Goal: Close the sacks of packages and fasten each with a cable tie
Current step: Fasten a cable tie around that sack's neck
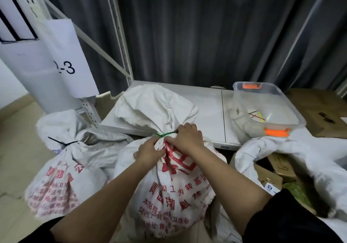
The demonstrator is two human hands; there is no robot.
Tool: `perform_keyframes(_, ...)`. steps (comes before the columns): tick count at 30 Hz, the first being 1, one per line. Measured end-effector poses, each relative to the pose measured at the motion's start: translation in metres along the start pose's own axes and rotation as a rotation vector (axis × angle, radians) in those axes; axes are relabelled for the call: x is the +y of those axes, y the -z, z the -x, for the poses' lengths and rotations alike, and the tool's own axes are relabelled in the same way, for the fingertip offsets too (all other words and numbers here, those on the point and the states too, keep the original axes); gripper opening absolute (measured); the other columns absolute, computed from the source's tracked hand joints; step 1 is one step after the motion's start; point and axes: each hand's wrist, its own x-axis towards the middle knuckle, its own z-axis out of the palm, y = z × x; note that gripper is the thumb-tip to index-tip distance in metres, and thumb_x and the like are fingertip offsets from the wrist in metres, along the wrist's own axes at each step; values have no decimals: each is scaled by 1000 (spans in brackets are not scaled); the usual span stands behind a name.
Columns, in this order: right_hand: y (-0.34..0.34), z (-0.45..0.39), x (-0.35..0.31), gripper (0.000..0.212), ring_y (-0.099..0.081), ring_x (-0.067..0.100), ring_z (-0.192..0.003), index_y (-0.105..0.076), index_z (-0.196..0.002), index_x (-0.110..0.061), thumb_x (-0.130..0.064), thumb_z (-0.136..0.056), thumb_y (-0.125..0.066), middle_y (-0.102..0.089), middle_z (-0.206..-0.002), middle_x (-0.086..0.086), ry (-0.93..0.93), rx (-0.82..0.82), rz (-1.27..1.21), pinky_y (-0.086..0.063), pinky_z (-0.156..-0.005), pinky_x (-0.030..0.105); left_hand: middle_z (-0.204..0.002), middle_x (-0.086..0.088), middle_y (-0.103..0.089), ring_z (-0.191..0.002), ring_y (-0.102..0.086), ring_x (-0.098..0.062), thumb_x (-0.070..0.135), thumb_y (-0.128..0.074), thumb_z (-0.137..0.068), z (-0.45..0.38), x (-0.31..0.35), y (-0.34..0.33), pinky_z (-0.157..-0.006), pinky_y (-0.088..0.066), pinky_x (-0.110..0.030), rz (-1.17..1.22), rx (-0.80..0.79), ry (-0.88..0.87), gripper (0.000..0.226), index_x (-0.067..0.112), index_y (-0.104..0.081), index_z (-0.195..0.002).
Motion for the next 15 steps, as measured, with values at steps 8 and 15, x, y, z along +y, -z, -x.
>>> perform_keyframes(8, 7, 20, -1, 46, -35, 27, -130, -62, -125, -30, -54, -88, -54, -55, -131, 4, -74, -4, -385, -33, -102, 42, -117, -5, -61, -104, -59, -17, 23, -60, -85, 19, 6, 22, -89, -48, -30, 537, -206, -54, 34, 17, -55, -118)
perform_keyframes(15, 12, 49, 1, 41, -31, 23, -132, -60, -126, -27, -50, -94, -49, -51, -131, 3, -37, -24, -387, -29, -104, 40, -90, -3, -69, -71, -59, -14, 44, -55, -89, 25, 18, 36, -63, -41, -26, 774, -318, 122, 35, 13, -67, -99)
